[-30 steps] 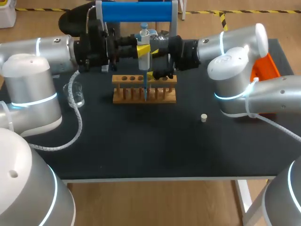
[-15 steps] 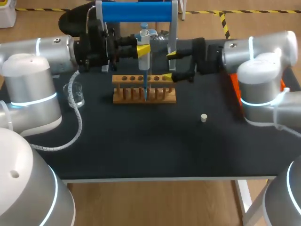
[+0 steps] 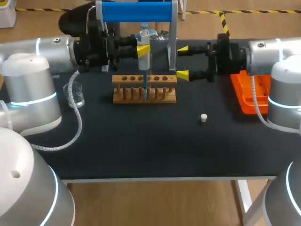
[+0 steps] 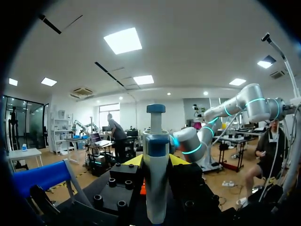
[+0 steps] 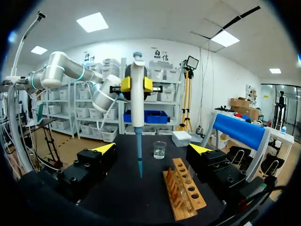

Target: Invert the test tube, pick up the pipette, mount the tip to pipette, aspirate from beaker and dispense into the tube, eject the tip, return the pipette, and cap with the stopper.

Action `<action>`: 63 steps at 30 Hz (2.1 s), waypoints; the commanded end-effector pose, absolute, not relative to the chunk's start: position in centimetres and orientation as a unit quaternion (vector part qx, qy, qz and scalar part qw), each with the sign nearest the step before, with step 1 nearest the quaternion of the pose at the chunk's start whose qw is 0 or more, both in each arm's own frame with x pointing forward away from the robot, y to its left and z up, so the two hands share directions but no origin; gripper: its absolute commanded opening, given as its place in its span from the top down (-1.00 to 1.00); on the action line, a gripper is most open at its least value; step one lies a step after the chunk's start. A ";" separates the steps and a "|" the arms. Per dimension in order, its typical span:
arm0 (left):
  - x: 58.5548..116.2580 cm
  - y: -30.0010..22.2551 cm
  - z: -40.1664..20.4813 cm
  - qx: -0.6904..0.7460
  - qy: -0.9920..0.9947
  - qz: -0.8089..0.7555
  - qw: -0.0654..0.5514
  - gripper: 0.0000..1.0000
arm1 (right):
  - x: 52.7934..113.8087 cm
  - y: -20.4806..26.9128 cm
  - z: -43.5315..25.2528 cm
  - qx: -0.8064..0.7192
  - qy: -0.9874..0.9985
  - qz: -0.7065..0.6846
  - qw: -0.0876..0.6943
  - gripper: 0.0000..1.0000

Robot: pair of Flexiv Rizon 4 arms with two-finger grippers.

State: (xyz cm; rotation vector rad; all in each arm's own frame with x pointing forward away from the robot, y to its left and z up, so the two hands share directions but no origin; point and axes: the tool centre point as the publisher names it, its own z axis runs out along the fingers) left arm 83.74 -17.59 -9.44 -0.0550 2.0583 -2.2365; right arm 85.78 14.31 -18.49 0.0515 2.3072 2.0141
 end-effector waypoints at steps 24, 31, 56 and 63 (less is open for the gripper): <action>83.2 -17.2 -9.2 -0.013 0.683 -0.728 0.057 1.00 | 83.5 21.2 -15.4 -0.012 0.700 0.714 0.021 -1.00; 83.2 -17.2 -9.2 -0.013 0.683 -0.728 0.057 1.00 | 83.7 22.6 -15.1 -0.007 0.700 0.714 -0.003 -0.99; 83.2 -17.2 -9.2 -0.013 0.683 -0.728 0.057 1.00 | 84.1 25.6 -14.5 -0.024 0.706 0.708 -0.011 -0.44; 83.2 -17.2 -9.2 -0.013 0.683 -0.728 0.057 1.00 | 83.9 25.9 -14.3 -0.027 0.704 0.710 -0.013 -0.38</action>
